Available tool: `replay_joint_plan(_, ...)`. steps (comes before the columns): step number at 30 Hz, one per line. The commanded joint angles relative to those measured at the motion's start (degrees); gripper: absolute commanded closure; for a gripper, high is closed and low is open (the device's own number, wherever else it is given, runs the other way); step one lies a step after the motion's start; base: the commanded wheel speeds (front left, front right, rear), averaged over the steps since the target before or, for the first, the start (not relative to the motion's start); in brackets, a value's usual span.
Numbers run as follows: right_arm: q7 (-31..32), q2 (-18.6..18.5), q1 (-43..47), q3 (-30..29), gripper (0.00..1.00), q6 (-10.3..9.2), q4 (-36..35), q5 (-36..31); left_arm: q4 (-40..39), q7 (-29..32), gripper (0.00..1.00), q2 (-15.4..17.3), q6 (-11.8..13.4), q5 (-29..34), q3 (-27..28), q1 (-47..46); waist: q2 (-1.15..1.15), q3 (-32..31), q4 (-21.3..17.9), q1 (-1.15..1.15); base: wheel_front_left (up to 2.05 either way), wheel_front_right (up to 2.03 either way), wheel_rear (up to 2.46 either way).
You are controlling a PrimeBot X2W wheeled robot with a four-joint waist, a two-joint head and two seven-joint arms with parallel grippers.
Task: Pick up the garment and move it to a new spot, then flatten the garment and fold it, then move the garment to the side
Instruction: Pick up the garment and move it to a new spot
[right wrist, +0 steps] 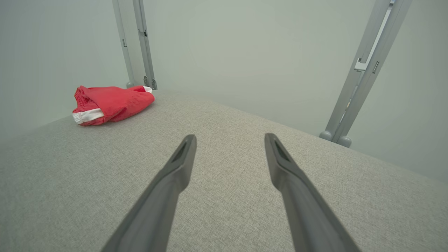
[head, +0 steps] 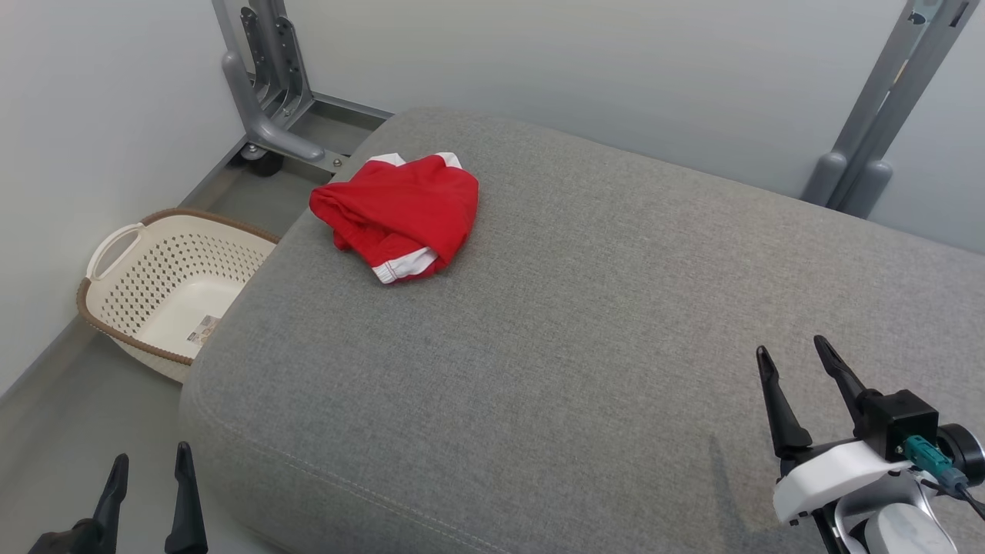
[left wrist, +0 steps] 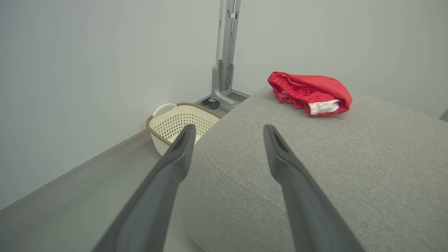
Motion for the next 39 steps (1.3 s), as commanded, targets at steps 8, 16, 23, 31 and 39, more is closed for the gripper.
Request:
replay_joint_plan(8, -0.1, -2.5, -3.5, -0.4, 0.0, -0.08, -1.6, -0.6, 2.6, -0.1, 0.0, -0.5, -0.2, -1.6, -4.1, -7.2, 0.0, 7.5, -2.6, 0.0, 0.0, 0.0, 0.0)
replay_joint_plan(16, -0.1, -8.4, -11.9, -2.0, 0.0, -0.08, -5.4, -2.0, 11.1, 8.0, 0.0, -1.5, -0.2, -10.9, -9.5, -28.9, 0.0, 23.3, -4.8, 0.0, 0.0, 0.0, 0.0)
replay_joint_plan(23, 0.3, -11.8, -15.8, -2.5, 0.0, -0.08, -8.4, -2.3, 18.8, 17.6, 0.0, 1.9, -0.2, -18.0, -11.7, -44.5, 0.0, 31.4, -6.4, 0.0, 0.0, 0.0, 0.0)
replay_joint_plan(31, 1.1, -13.0, -17.2, -2.5, 0.0, -0.08, -11.8, -2.4, 30.4, 26.5, 0.0, 5.7, -0.2, -24.2, -12.6, -55.8, 0.0, 37.2, -8.8, 0.0, 0.0, 0.0, 0.0)
replay_joint_plan(39, 2.2, -13.5, -15.9, -4.0, 0.0, -0.09, -12.9, -2.4, 41.1, 27.1, 0.0, 4.6, -0.2, -24.0, -16.3, -58.9, 0.0, 38.9, -9.7, 0.0, 0.0, 0.0, 0.0)
